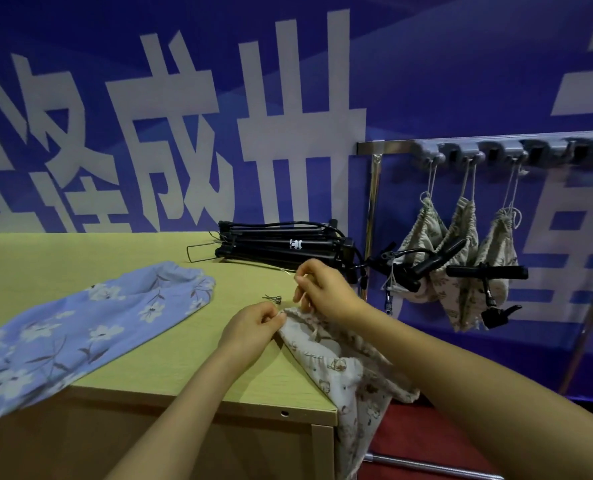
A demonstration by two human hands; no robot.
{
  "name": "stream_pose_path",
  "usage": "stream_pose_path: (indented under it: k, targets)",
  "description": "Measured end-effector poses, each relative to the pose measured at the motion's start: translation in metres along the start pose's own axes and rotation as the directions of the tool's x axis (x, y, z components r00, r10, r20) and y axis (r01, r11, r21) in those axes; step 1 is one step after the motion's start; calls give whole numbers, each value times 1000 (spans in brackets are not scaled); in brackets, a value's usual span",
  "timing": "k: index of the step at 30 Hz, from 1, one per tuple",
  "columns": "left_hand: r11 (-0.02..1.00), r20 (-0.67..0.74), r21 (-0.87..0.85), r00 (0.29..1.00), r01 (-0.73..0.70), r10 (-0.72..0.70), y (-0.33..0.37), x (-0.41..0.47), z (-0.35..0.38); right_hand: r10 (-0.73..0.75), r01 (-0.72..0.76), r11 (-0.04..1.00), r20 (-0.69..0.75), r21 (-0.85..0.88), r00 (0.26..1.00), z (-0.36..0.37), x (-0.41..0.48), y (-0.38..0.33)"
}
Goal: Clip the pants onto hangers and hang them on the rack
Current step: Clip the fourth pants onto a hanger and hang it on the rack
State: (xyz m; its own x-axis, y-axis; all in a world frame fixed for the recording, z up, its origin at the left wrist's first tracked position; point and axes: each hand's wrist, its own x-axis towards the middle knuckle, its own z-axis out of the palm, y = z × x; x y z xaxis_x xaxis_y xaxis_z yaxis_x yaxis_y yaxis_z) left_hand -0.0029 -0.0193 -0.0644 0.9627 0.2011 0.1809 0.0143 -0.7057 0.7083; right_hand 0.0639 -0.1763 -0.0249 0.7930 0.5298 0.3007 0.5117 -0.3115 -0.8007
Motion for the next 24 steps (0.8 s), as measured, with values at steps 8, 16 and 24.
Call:
stream_pose_path:
  k: [8, 16, 24]
  targets:
    - [768, -61, -572, 919, 287, -389, 76, 8, 34, 4, 13, 984, 96, -175, 995, -43, -72, 17]
    - [847, -69, -482, 953, 226, -294, 115, 6, 50, 110, -44, 693, 45, -720, 993, -94, -106, 61]
    - [960, -182, -231, 963, 157, -201, 92, 0, 49, 34, 73, 690, 133, -720, 990, -90, -93, 56]
